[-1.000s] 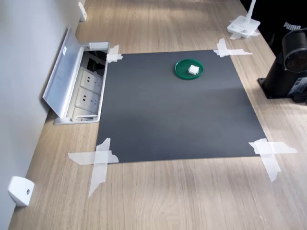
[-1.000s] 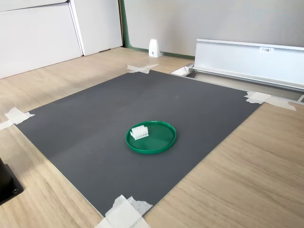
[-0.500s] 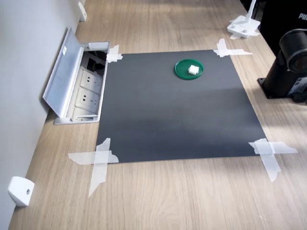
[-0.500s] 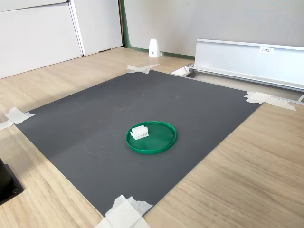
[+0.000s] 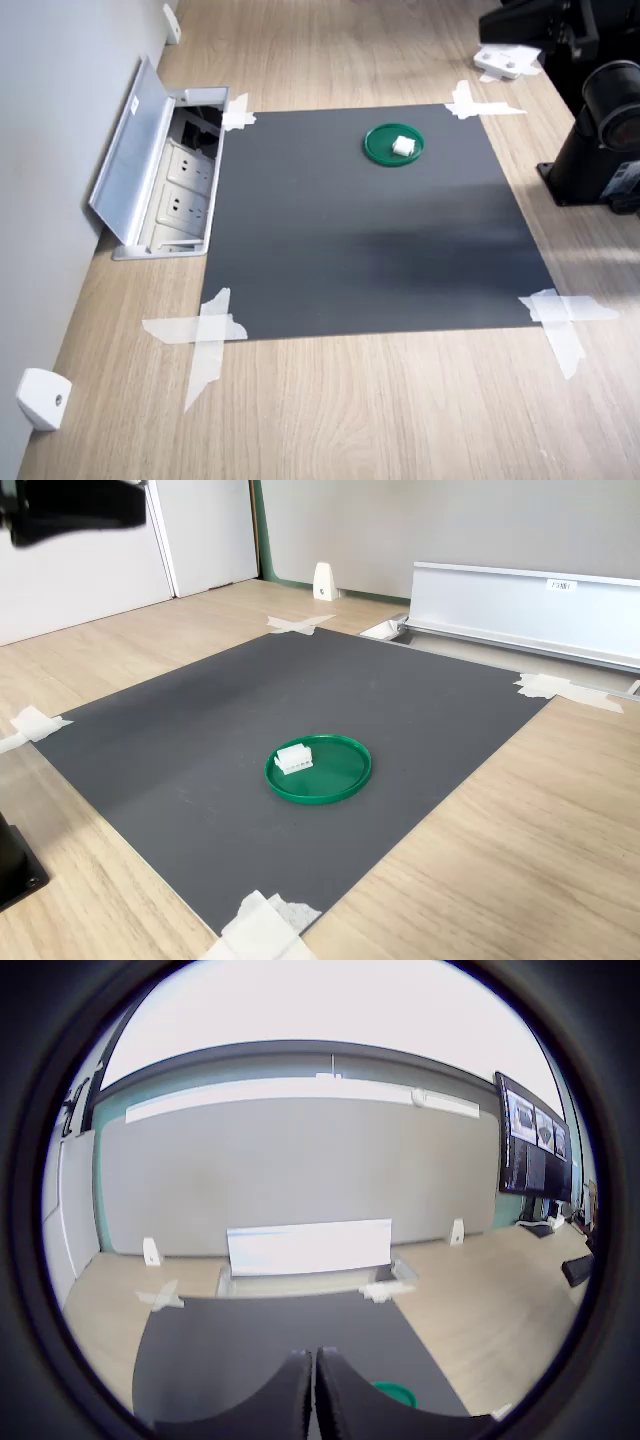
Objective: Grasp a white terminal and put it on the green lid.
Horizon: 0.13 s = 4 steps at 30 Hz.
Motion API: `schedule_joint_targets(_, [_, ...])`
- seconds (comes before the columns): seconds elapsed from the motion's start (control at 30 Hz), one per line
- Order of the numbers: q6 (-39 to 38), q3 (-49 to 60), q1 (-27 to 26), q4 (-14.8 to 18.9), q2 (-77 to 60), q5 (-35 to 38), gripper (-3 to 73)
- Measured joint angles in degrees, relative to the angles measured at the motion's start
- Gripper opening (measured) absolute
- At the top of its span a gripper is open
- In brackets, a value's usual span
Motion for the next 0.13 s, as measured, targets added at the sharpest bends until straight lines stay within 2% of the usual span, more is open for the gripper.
schedule_joint_targets(0.13, [0.1, 1.5, 0.0, 0.1, 0.0, 2.6, -0.6])
